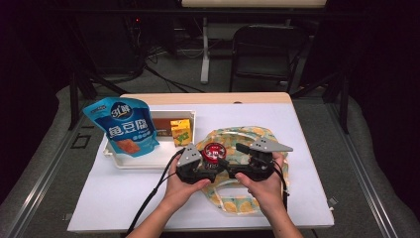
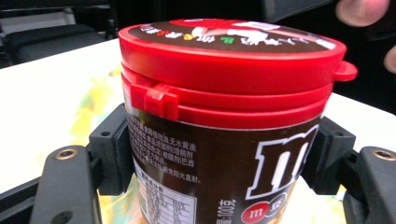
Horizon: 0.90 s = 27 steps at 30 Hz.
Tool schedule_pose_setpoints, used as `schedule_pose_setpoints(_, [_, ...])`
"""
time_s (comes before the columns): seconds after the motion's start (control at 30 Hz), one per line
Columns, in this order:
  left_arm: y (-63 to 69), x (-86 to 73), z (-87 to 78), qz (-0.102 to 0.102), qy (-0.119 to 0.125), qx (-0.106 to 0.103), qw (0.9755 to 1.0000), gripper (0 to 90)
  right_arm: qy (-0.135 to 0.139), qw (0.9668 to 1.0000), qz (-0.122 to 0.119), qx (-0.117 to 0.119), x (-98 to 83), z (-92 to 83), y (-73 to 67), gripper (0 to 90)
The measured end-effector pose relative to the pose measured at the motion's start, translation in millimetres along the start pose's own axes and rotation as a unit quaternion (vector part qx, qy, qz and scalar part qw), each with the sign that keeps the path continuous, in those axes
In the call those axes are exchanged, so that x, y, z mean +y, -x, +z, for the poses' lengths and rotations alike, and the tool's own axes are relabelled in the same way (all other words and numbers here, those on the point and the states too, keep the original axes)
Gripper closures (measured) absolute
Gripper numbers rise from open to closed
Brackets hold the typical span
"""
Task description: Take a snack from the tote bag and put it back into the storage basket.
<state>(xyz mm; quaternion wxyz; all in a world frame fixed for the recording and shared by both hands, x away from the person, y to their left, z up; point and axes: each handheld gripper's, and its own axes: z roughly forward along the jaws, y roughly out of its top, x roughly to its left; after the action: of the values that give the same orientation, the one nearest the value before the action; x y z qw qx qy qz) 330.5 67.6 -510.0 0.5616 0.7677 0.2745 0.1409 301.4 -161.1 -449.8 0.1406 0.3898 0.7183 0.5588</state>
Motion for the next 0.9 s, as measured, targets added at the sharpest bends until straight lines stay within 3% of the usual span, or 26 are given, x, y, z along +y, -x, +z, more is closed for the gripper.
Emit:
schedule_pose_setpoints(0.03, [-3.3, 0.0, -2.8, 0.000, -0.005, -0.018, 0.9998, 26.2, 0.001, 1.0000, 0.002, -0.004, -0.8, -3.0, 1.6, 15.0])
schedule_pose_setpoints(0.13, [-6.0, -1.6, -10.0, -0.005, 0.007, 0.005, 1.0000, 26.2, -0.002, 0.9999, 0.005, -0.015, -5.5, -8.8, 8.0, 15.0])
schedule_pose_setpoints(0.17, [-8.4, -1.9, -12.9, -0.008, 0.008, -0.003, 0.9999, 26.2, -0.002, 0.9998, 0.006, -0.019, -8.1, -10.3, 10.4, 15.1])
schedule_pose_setpoints(0.23, [-11.6, -2.3, -16.9, -0.015, 0.013, 0.009, 0.9998, 26.2, -0.004, 0.9995, 0.005, -0.031, -14.6, -13.2, 15.4, 15.1])
schedule_pose_setpoints(0.3, [-18.0, -1.7, -22.3, -0.013, 0.007, -0.005, 0.9999, 26.2, -0.007, 0.9992, 0.002, -0.038, -19.0, -15.5, 19.7, 15.2])
schedule_pose_setpoints(0.33, [-17.5, -2.0, -23.9, -0.014, 0.014, 0.022, 0.9996, 26.2, -0.006, 0.9989, 0.000, -0.046, -21.2, -16.3, 21.8, 15.4])
schedule_pose_setpoints(0.37, [-20.6, -2.1, -27.1, -0.015, 0.015, 0.013, 0.9997, 26.2, -0.007, 0.9987, 0.000, -0.050, -22.9, -17.1, 24.0, 15.4])
schedule_pose_setpoints(0.6, [-40.5, -7.2, -52.7, -0.025, 0.018, 0.028, 0.9991, 26.3, -0.011, 0.9973, 0.015, -0.071, -33.9, -20.6, 39.8, 16.3])
schedule_pose_setpoints(0.9, [-70.7, -22.3, -74.4, -0.038, 0.021, 0.082, 0.9956, 26.3, -0.022, 0.9953, 0.022, -0.092, -42.4, -21.4, 49.6, 17.5])
